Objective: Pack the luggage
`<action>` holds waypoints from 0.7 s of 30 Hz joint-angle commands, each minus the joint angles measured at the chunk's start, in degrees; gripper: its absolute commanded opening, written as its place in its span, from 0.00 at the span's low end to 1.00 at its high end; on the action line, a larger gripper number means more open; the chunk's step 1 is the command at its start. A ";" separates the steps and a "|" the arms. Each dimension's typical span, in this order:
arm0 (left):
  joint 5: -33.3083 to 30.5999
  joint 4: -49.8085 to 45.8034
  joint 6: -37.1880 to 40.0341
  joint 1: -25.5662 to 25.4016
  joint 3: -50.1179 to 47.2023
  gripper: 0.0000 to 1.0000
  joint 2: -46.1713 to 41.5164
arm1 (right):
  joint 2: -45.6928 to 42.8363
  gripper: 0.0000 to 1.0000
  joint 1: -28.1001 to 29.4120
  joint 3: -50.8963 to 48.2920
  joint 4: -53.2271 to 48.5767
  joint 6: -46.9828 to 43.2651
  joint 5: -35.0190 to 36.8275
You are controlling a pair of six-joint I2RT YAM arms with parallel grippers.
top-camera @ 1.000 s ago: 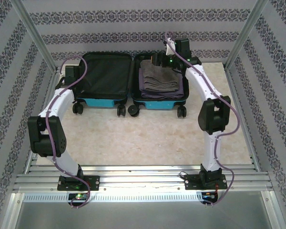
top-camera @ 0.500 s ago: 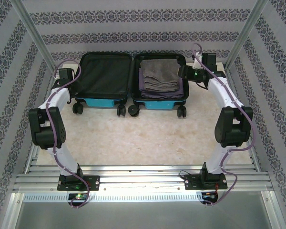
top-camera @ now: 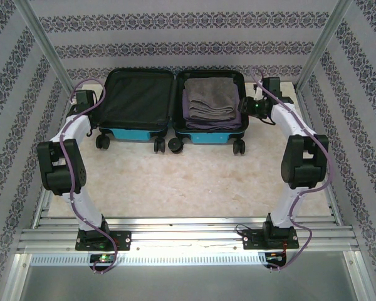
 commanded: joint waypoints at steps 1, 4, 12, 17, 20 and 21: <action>2.71 0.97 0.45 -0.45 0.57 0.27 1.32 | 1.61 0.50 0.05 1.05 -1.33 -0.01 2.91; 2.88 0.64 0.59 -0.48 0.92 0.21 1.74 | 3.16 0.48 0.22 1.97 -2.02 -0.36 2.94; 4.45 0.54 0.72 -0.48 0.88 0.08 1.96 | 5.48 0.30 1.52 3.30 -3.13 -1.64 1.77; 5.04 0.22 1.11 -0.44 -0.40 0.00 0.34 | 4.81 0.09 2.29 2.11 -2.45 -1.99 0.16; 5.11 -0.39 1.59 -0.56 -1.55 0.00 -2.07 | 3.79 0.01 2.77 1.13 -2.26 -2.68 -1.03; 4.85 -0.97 1.68 -0.57 -1.96 0.00 -3.18 | 3.30 0.00 3.07 0.73 -2.34 -3.03 -1.22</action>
